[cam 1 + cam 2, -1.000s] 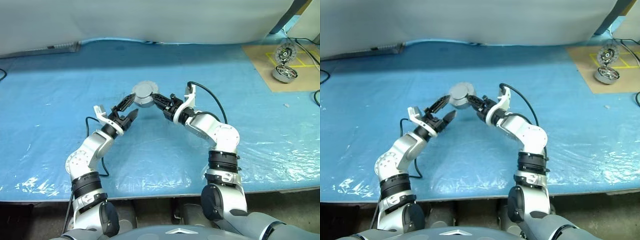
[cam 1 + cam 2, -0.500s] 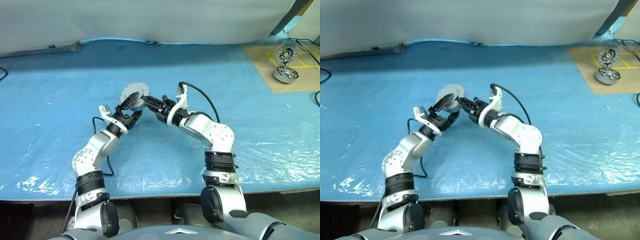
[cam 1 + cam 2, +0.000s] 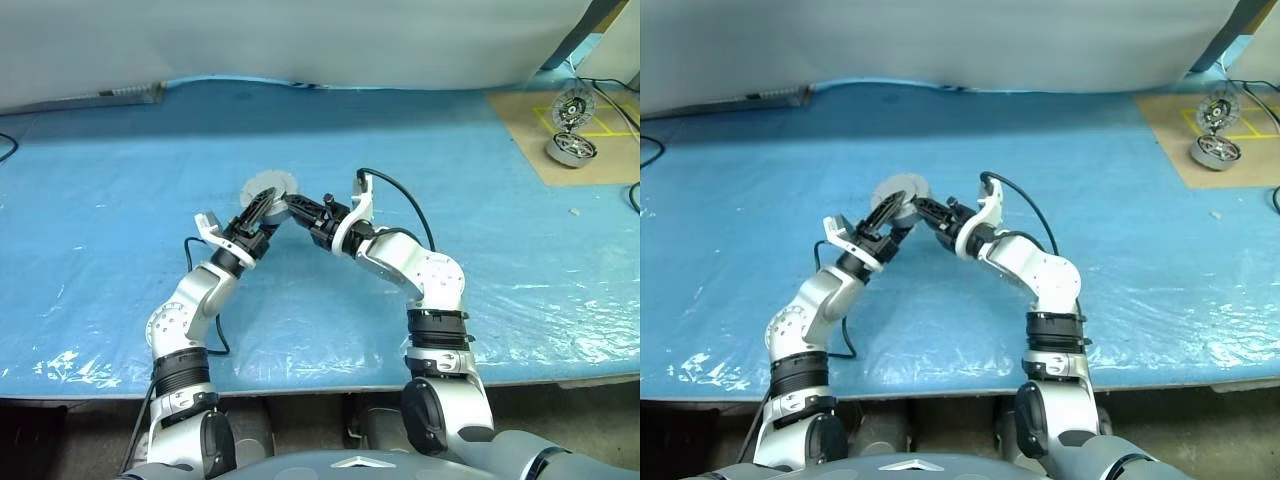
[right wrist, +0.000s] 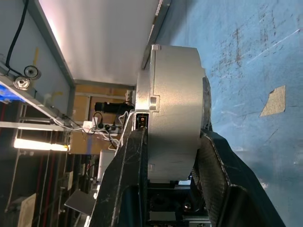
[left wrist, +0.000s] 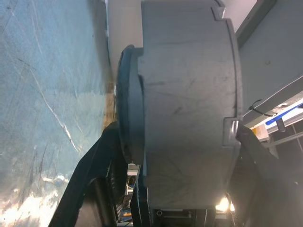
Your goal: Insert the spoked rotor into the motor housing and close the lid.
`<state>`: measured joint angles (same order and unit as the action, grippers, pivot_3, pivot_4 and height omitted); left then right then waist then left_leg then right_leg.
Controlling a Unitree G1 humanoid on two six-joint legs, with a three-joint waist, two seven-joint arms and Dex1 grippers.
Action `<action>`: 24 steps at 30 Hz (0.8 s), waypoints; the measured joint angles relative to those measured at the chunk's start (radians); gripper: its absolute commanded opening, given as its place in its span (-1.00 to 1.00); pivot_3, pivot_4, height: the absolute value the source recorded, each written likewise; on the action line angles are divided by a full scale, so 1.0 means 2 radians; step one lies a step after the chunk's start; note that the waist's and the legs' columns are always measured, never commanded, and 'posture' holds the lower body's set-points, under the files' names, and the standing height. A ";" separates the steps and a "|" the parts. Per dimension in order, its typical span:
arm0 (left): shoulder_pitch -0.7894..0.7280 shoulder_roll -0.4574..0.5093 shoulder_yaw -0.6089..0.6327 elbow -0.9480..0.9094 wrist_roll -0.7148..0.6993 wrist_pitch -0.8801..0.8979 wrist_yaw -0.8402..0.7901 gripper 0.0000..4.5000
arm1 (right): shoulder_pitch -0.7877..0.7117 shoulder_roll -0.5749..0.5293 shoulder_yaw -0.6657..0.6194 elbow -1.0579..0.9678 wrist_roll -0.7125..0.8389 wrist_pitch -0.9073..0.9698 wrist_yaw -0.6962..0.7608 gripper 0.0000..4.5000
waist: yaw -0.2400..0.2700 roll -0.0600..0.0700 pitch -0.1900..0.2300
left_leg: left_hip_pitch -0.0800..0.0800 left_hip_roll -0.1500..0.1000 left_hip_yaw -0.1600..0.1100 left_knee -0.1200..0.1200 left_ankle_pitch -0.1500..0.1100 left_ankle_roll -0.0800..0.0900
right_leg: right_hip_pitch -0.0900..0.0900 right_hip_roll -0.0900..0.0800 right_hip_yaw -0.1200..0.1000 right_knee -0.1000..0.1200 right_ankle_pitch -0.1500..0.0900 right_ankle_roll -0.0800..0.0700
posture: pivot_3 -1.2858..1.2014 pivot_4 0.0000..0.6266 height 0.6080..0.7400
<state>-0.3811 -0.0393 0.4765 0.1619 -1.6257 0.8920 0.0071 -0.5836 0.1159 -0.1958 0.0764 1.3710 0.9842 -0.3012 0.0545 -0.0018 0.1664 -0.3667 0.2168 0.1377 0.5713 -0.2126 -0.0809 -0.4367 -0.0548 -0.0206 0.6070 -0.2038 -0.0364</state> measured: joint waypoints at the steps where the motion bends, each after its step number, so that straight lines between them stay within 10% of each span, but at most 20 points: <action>1: -0.001 0.001 -0.001 0.004 0.002 -0.001 -0.002 0.06 | 0.001 -0.004 0.006 -0.005 -0.011 -0.002 0.006 -0.50 | 0.000 0.000 0.000 | 0.000 0.000 0.000 0.000 0.000 0.000 | 0.000 0.000 0.000 0.000 0.000 0.000 | 0.03 -0.52 1.00; 11: -0.068 0.041 -0.002 0.120 0.110 -0.065 -0.004 0.06 | 0.089 -0.162 0.157 -0.120 -0.293 -0.108 0.160 1.00 | 0.012 -0.001 0.000 | 0.000 -0.001 -0.002 0.003 0.000 0.000 | 0.001 -0.001 -0.001 0.000 0.001 0.002 | 0.03 -0.52 1.00; 24: -0.232 0.042 -0.020 0.328 0.255 -0.085 -0.088 0.06 | 0.176 -0.192 0.204 -0.151 -0.516 -0.237 0.199 1.00 | 0.017 -0.002 0.001 | -0.001 -0.005 -0.005 0.004 0.000 0.000 | 0.002 -0.003 -0.001 0.000 0.003 0.004 | 0.03 -0.52 1.00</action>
<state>-0.8451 0.0442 0.4374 0.8187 -1.1163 0.7215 -0.1693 -0.2325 -0.2678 0.2114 -0.2262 0.3391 0.5103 0.0966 0.0895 -0.0054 0.1676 -0.3684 0.2066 0.1278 0.5798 -0.2122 -0.0803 -0.4336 -0.0616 -0.0217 0.6070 -0.1985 -0.0289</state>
